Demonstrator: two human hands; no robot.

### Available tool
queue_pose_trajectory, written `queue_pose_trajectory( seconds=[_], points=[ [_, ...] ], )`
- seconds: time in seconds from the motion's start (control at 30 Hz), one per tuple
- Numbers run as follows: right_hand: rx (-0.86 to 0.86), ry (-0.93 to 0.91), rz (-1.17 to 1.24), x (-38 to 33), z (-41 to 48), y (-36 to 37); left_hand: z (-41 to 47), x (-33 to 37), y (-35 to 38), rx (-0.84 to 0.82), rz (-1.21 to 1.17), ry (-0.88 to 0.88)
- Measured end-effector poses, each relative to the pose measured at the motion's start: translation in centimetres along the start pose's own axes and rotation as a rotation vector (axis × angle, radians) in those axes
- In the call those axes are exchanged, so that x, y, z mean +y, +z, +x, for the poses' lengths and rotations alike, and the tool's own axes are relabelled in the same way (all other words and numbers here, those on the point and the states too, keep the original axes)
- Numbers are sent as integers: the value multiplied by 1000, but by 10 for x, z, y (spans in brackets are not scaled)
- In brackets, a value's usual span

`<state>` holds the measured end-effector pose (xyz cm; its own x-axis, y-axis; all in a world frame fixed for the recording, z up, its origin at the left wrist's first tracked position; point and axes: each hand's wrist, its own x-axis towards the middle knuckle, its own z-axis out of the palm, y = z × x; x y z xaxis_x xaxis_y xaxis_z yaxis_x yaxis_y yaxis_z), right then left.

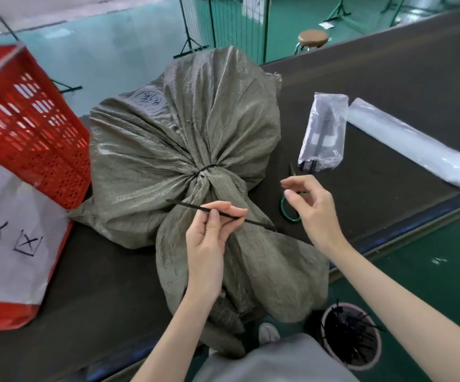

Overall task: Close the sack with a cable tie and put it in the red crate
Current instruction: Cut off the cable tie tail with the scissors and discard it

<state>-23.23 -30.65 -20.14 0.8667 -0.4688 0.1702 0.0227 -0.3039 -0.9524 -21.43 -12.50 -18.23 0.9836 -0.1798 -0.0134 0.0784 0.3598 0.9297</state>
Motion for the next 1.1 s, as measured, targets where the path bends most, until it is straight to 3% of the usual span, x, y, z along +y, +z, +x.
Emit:
queue_pose_trajectory(
  seconds=[0.2,0.4,0.8,0.93,1.1],
  points=[
    [-333,108,115,-8,-27,-15,2,-3,14,-64,-63,13],
    [-292,133,172,4,-41,-22,0,-4,15,-91,-66,-1],
    [193,375,769,29,-53,-57,-10,-21,24,-168,141,-114],
    [322,434,820,44,-76,-82,-15,-31,39,-282,198,-154],
    [633,541,834,72,-119,-123,-27,-56,60,-444,344,-216]
  ],
)
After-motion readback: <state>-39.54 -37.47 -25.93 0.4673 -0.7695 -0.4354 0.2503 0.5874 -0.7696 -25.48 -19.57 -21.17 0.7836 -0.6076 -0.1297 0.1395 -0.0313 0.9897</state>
